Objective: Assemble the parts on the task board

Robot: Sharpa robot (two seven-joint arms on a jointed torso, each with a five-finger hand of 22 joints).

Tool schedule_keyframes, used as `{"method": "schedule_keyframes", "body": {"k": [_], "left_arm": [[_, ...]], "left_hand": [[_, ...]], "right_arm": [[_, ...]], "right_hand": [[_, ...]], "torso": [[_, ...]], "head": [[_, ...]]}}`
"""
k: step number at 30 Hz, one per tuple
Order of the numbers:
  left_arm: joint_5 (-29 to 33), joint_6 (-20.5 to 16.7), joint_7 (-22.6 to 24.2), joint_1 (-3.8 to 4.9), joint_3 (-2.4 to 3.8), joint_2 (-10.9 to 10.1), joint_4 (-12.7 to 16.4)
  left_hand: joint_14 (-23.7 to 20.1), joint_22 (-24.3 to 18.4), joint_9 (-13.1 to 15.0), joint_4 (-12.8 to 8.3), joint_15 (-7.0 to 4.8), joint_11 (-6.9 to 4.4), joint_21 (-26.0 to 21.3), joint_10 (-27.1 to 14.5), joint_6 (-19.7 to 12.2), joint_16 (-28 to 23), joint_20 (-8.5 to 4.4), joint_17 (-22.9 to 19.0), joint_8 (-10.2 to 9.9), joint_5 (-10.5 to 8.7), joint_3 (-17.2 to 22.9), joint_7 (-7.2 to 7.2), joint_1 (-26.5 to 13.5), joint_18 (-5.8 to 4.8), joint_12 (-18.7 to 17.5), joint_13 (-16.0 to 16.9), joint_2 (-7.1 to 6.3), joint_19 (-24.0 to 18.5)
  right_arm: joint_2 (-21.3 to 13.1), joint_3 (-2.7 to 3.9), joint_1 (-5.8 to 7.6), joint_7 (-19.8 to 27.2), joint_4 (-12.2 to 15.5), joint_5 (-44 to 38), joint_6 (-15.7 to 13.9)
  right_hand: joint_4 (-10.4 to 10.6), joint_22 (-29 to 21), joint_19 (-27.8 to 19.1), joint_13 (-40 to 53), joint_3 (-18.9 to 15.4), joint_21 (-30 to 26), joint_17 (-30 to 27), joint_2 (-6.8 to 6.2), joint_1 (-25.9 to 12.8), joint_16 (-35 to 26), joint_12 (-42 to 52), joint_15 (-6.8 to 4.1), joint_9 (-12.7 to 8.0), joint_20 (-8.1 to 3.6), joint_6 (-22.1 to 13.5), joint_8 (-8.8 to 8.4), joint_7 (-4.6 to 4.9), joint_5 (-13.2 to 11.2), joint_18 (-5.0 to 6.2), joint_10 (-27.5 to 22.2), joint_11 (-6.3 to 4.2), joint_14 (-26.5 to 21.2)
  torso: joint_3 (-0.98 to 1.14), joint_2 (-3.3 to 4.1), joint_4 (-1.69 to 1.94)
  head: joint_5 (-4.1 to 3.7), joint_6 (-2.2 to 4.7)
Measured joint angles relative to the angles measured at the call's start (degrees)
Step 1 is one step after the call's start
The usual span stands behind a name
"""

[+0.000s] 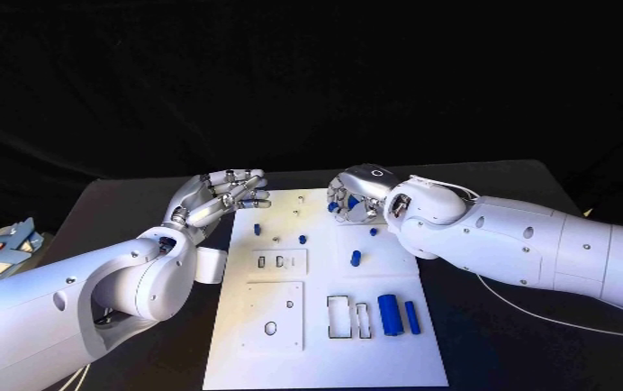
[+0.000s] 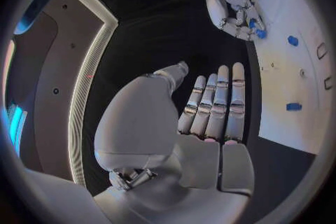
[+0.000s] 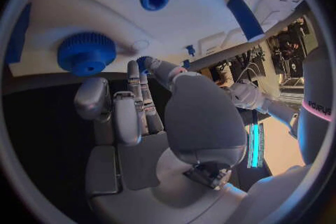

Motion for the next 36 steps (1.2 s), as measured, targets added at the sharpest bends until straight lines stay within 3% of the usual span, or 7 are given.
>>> {"method": "schedule_keyframes", "body": {"k": [7, 13, 18, 34, 36], "left_arm": [[0.0, 0.0, -0.11, 0.0, 0.0, -0.02, -0.12], [0.01, 0.01, -0.13, 0.0, 0.0, -0.03, -0.16], [0.02, 0.03, -0.14, 0.0, 0.0, -0.06, -0.16], [0.02, 0.05, -0.14, 0.0, 0.0, -0.04, -0.19], [0.03, 0.05, -0.14, 0.0, 0.0, -0.01, -0.21]], "left_hand": [[-0.2, 0.08, 0.0, -0.15, 0.2, 0.2, 0.2, -0.21, 0.0, 0.0, 0.0, 0.05, -0.23, 0.0, 0.15, 0.0, -0.11, -0.01, 0.0, 0.0, -0.11, 0.0], [-0.2, 0.08, 0.0, -0.31, 0.19, 0.2, 0.2, -0.21, 0.0, 0.0, 0.0, 0.04, -0.23, 0.0, 0.31, 0.0, -0.23, -0.01, 0.0, 0.0, -0.23, 0.0], [-0.2, 0.08, 0.0, -0.31, 0.19, 0.2, 0.2, -0.2, 0.0, 0.0, 0.0, 0.04, -0.23, 0.0, 0.31, 0.0, -0.23, -0.01, 0.0, 0.0, -0.23, 0.0], [-0.2, 0.1, 0.01, -0.31, 0.19, 0.2, 0.2, -0.2, 0.0, 0.0, 0.0, 0.03, -0.23, 0.0, 0.31, 0.0, -0.23, -0.02, 0.01, 0.0, -0.23, 0.0], [-0.2, 0.12, 0.01, -0.31, 0.19, 0.2, 0.2, -0.2, 0.0, 0.0, 0.0, 0.03, -0.23, 0.0, 0.31, 0.0, -0.23, -0.02, 0.01, 0.0, -0.23, 0.0]], "right_arm": [[2.34, 0.12, 0.01, -0.91, -1.35, 0.06, -3.23], [5.29, 0.15, 0.02, -1.48, -3.74, 0.09, -5.07], [8.24, 0.18, -0.05, -1.77, -6.54, 0.14, -6.23], [12.12, 0.18, -0.55, -2.05, -10.98, 0.45, -7.33], [12.26, 0.18, -0.63, -2.08, -11.22, 0.59, -7.24]], "right_hand": [[0.0, 0.08, 0.0, 0.0, 0.0, 0.0, 0.33, 0.14, 0.14, 0.23, 0.0, 0.0, 0.0, 0.0, 0.0, 0.01, 0.0, -0.1, 0.0, 0.0, 0.0, 0.0], [-0.09, 0.08, 0.0, -0.01, 0.09, 0.0, 0.39, 0.14, 0.14, 0.23, 0.0, 0.0, 0.0, 0.0, -0.01, 0.02, 0.0, -0.1, 0.0, 0.0, 0.0, 0.0], [-0.24, 0.08, 0.0, -0.01, 0.23, 0.0, 0.45, 0.14, 0.14, 0.23, 0.0, 0.0, 0.0, 0.0, -0.02, 0.02, 0.0, -0.22, 0.0, 0.0, 0.01, 0.0], [-0.24, 0.06, -0.01, 0.03, 0.22, 0.0, 0.62, 0.13, 0.14, 0.45, -0.01, 0.01, 0.0, 0.0, -0.26, 0.33, 0.04, -0.43, 0.0, -0.01, 0.01, 0.0], [-0.25, 0.79, 0.22, 0.03, 0.22, 0.49, 0.65, 0.13, 0.14, 0.45, -0.01, 0.0, 0.0, -0.22, -0.3, 0.34, 0.07, -0.43, -0.63, -0.01, 0.01, 0.0]], "torso": [[0.0, 0.15, 0.07], [-0.01, 0.29, 0.09], [0.11, 0.33, 0.06], [0.15, 0.55, 0.25], [0.18, 0.58, 0.28]], "head": [[0.11, 0.44], [0.15, 0.66], [0.2, 0.68], [0.1, 0.56], [0.07, 0.56]]}}
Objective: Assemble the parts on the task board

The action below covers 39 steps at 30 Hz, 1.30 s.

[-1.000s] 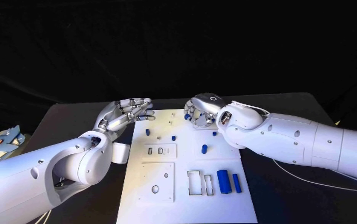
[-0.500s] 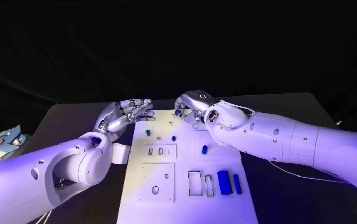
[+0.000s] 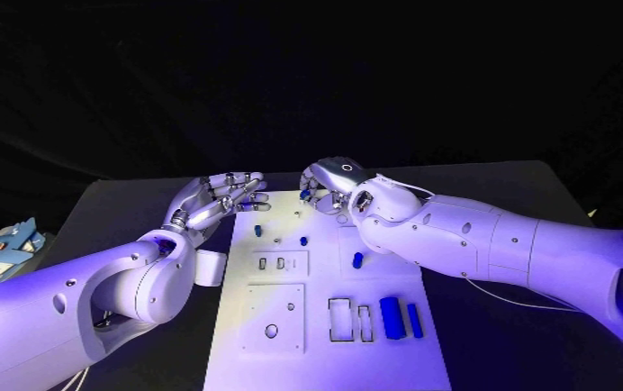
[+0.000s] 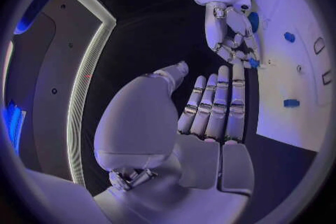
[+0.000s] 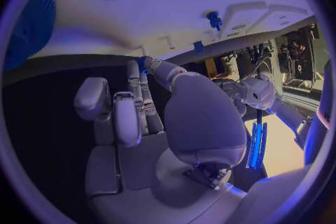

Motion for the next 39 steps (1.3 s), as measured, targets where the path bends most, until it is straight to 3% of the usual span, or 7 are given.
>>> {"method": "schedule_keyframes", "body": {"k": [16, 39], "left_arm": [[0.01, 0.01, -0.11, 0.0, 0.01, -0.02, -0.15], [0.01, 0.03, -0.23, 0.0, 0.01, 0.02, -0.17]], "left_hand": [[-0.2, -0.01, -0.05, 0.0, 0.2, 0.0, 0.0, 0.0, 0.0, 0.0, 0.0, -0.01, 0.0, 0.0, 0.0, 0.0, 0.0, 0.0, 0.0, 0.0, 0.0, 0.0], [-0.2, 0.05, -0.04, -0.16, 0.2, 0.2, 0.22, -0.2, 0.0, 0.0, 0.22, 0.05, 0.01, 0.0, 0.16, 0.0, 0.0, 0.0, 0.01, 0.0, 0.0, -0.23]], "right_arm": [[0.09, 0.11, -0.04, -0.06, 0.02, 0.56, 0.97], [1.53, 0.11, -0.33, -0.07, -1.41, 0.68, 1.95]], "right_hand": [[0.15, 0.15, -0.01, 0.04, 0.15, 0.01, -0.01, -0.01, 0.0, 0.0, 0.0, 0.0, 0.0, 0.01, -0.17, 0.33, -0.21, -0.23, 0.01, 0.0, 0.0, 0.0], [0.16, 0.13, -0.03, 0.17, 0.16, -0.02, -0.14, -0.25, -0.23, -0.01, 0.0, 0.0, 0.0, 0.02, -0.51, 0.05, -0.15, 0.03, 0.06, -0.21, 0.21, 0.0]], "torso": [[0.04, 0.1, -0.1], [0.1, 0.29, -0.03]], "head": [[0.45, -0.32], [0.39, -0.27]]}}
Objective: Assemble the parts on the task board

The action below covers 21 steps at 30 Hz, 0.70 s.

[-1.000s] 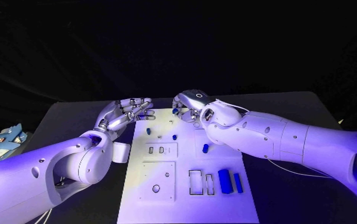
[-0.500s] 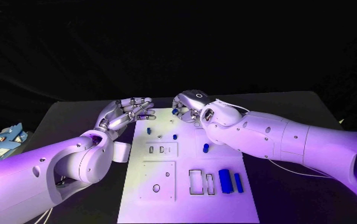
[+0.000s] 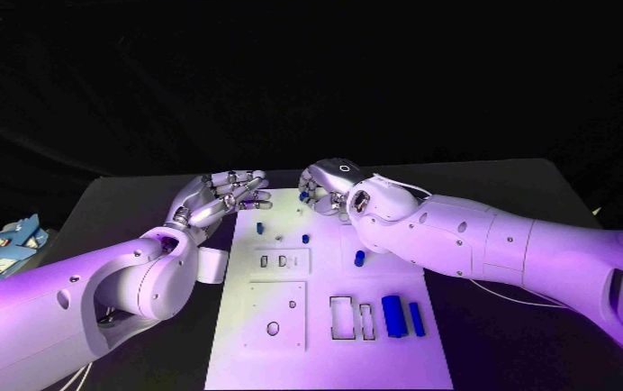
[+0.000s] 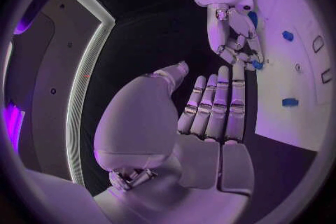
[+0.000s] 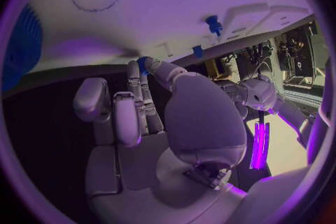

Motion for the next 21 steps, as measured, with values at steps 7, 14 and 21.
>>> {"method": "schedule_keyframes", "body": {"k": [7, 14, 21], "left_arm": [[0.0, 0.02, -0.05, 0.0, 0.0, 0.0, 0.0], [0.0, 0.05, -0.09, 0.0, 0.0, -0.02, 0.01], [0.0, 0.07, -0.12, 0.0, 0.0, -0.19, -0.02]], "left_hand": [[0.0, 0.0, 0.0, 0.0, 0.0, 0.0, 0.0, 0.0, 0.0, 0.0, 0.0, 0.0, 0.0, 0.0, 0.0, 0.0, 0.0, 0.0, 0.0, 0.0, 0.0, 0.0], [0.0, 0.0, 0.01, 0.0, 0.0, 0.0, 0.0, 0.0, 0.0, 0.0, 0.0, -0.01, 0.0, 0.0, 0.0, 0.0, 0.0, 0.0, 0.0, 0.0, 0.0, 0.0], [0.0, -0.01, 0.01, 0.0, 0.0, 0.0, 0.0, 0.0, 0.0, 0.0, 0.0, -0.01, 0.0, 0.0, 0.0, 0.0, 0.0, 0.0, 0.0, 0.0, 0.0, 0.0]], "right_arm": [[0.44, -0.06, -0.17, -0.15, -0.64, 0.0, 0.15], [0.16, -0.09, -0.24, -0.36, -0.59, 0.14, 0.14], [-2.79, 0.05, -0.01, -0.44, 2.91, 0.29, -0.45]], "right_hand": [[0.68, -0.42, -0.33, -0.15, 0.34, -0.08, -0.43, -0.77, -0.77, 0.22, -0.88, 0.12, 3.35, 0.34, -1.83, -0.11, 1.04, -0.5, 0.05, -2.39, 0.84, 0.11], [1.57, -2.25, -2.07, -1.64, -0.08, -1.9, -2.26, -3.33, -2.08, -0.03, -3.13, 1.96, 2.47, 2.07, -7.84, -4.16, 3.08, -0.87, 0.07, -7.73, 2.77, 0.09], [1.46, -2.43, -2.16, -1.7, -0.34, -1.9, -2.56, -3.68, -2.02, -0.03, -3.13, 1.96, 2.43, 2.16, -8.24, -4.54, 3.2, -0.87, 0.09, -7.9, 2.94, 0.09]], "torso": [[0.02, 0.03, 0.0], [0.04, 0.03, -0.07], [0.06, -0.01, -0.13]], "head": [[0.01, -0.07], [0.08, -0.06], [0.25, -0.04]]}}
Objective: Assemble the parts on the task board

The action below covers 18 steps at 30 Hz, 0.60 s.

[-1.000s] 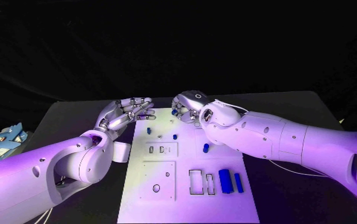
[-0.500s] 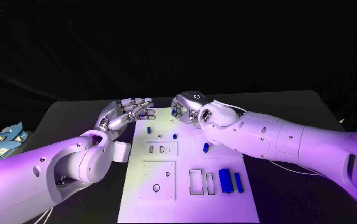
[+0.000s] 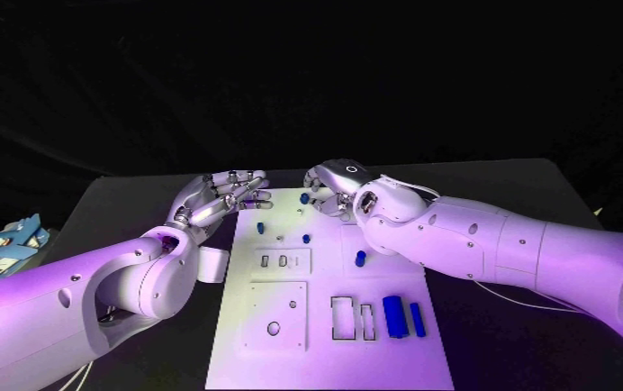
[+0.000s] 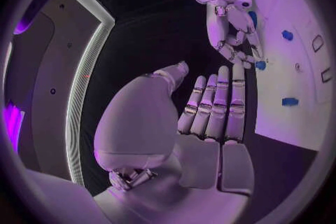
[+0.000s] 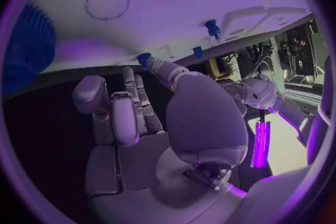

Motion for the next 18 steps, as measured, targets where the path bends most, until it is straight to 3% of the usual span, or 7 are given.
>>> {"method": "schedule_keyframes", "body": {"k": [5, 8, 10, 12, 13, 15, 18], "left_arm": [[0.0, 0.01, -0.01, 0.0, 0.0, -0.31, -0.05], [0.0, 0.03, -0.02, 0.0, 0.0, -0.53, -0.05], [0.0, 0.03, -0.02, 0.0, 0.0, -0.59, -0.03], [0.01, 0.04, -0.02, 0.0, 0.0, -0.64, -0.02], [0.01, 0.05, -0.02, 0.01, 0.0, -0.65, 0.0], [0.01, 0.07, -0.02, 0.01, 0.0, -0.69, 0.01], [0.01, 0.15, -0.02, 0.01, 0.0, -0.73, 0.02]], "left_hand": [[-0.34, 0.0, -0.01, 0.0, 0.09, 0.0, 0.0, 0.0, 0.0, 0.0, 0.0, 0.0, -0.26, 0.0, 0.0, 0.0, 0.0, 0.0, 0.0, 0.0, 0.0, 0.0], [-0.42, 0.0, -0.05, 0.0, 0.0, 0.0, 0.0, 0.0, 0.0, 0.0, 0.0, 0.0, -0.26, 0.0, 0.0, 0.0, 0.0, -0.01, 0.0, 0.0, 0.0, 0.0], [-0.42, 0.0, -0.05, 0.0, 0.01, 0.0, 0.0, 0.0, 0.0, 0.0, 0.0, 0.0, -0.26, 0.0, 0.0, 0.0, 0.0, -0.01, 0.0, 0.0, 0.0, 0.0], [-0.42, 0.05, -0.05, 0.0, 0.0, 0.0, 0.0, 0.0, 0.0, 0.0, 0.0, -0.01, -0.26, 0.0, 0.0, 0.0, 0.0, -0.01, 0.0, 0.0, 0.0, 0.0], [-0.42, 0.05, -0.05, 0.0, 0.0, 0.0, 0.0, 0.0, 0.0, 0.0, 0.0, -0.01, -0.26, 0.0, 0.0, 0.0, 0.0, -0.01, 0.0, 0.0, 0.0, 0.0], [-0.42, 0.05, -0.05, 0.0, 0.0, 0.0, 0.0, 0.0, 0.0, 0.0, 0.0, -0.01, -0.26, 0.0, 0.0, 0.0, 0.0, 0.0, 0.0, 0.0, 0.0, 0.0], [-0.42, 0.05, -0.05, -0.1, 0.0, 0.0, 0.0, 0.0, 0.0, 0.0, 0.04, 0.0, -0.26, 0.0, 0.1, 0.0, 0.0, -0.01, 0.0, 0.0, 0.0, -0.04]], "right_arm": [[-4.84, 0.54, 0.38, -0.1, 4.9, 0.55, -0.62], [-8.47, 0.97, 1.42, -0.13, 8.53, 1.89, -0.88], [-10.63, 1.17, 2.13, -0.16, 10.31, 3.26, -0.87], [-13.26, 1.31, 3.01, -0.2, 12.2, 5.43, -0.53], [-14.23, 1.37, 3.35, -0.27, 12.72, 6.53, -0.25], [-16.07, 1.45, 3.94, -0.51, 13.61, 9.19, 0.71], [-17.91, 1.48, 4.38, -0.95, 14.3, 12.71, 2.84]], "right_hand": [[0.0, 1.02, 0.33, 0.12, 0.0, 0.1, 0.36, -0.02, 0.02, 0.01, 1.47, 0.0, 0.35, 0.29, 0.73, 0.0, -0.06, 1.01, 0.01, 1.29, -0.18, 0.0], [0.22, 2.36, 1.15, 0.99, -0.23, 1.17, 1.3, -0.24, 0.24, 0.58, 3.85, 0.0, 0.75, -0.12, 1.75, 0.0, -0.49, 1.47, 0.0, 4.95, -0.94, 0.0], [0.55, 3.04, 1.6, 2.16, -0.81, 1.43, 1.73, -0.24, 0.24, 0.92, 5.94, -0.68, 0.89, -0.57, 1.96, 0.0, -0.7, 2.16, 0.01, 7.72, -1.56, 0.0], [1.12, 3.78, 2.09, 4.03, -2.1, 1.92, 2.17, -1.0, -0.52, 1.16, 8.6, -1.15, 1.07, -1.06, 1.98, -0.23, -0.79, 3.23, 0.01, 9.91, -2.12, -0.09], [1.67, 4.08, 2.3, 5.94, -3.47, 1.92, 2.45, -1.84, -1.36, 1.42, 10.89, -1.48, 1.32, -1.27, 1.63, -0.23, -1.13, 5.22, 0.0, 10.44, -2.38, 0.01], [2.72, 5.1, 2.92, 13.47, -6.66, 2.53, 3.46, -2.65, -2.17, 2.16, 19.15, -2.03, 2.43, -1.62, 0.66, 0.03, -1.78, 8.23, -0.17, 8.51, -2.98, 0.1], [4.94, 6.7, 3.82, 26.15, -10.79, 2.96, 6.17, -2.65, -2.17, 3.64, 33.29, -2.08, 4.63, -1.55, -1.98, 2.11, -1.57, 8.66, -0.52, 2.43, -2.68, 0.02]], "torso": [[0.07, -0.13, -0.21], [0.1, -0.25, -0.48], [0.12, -0.35, -0.66], [0.12, -0.48, -0.87], [0.12, -0.54, -0.95], [0.12, -0.65, -1.15], [0.12, -0.81, -1.41]], "head": [[0.14, 0.05], [0.27, 0.08], [0.31, 0.1], [0.34, 0.09], [0.35, 0.04], [0.36, 0.02], [0.42, 0.01]]}}
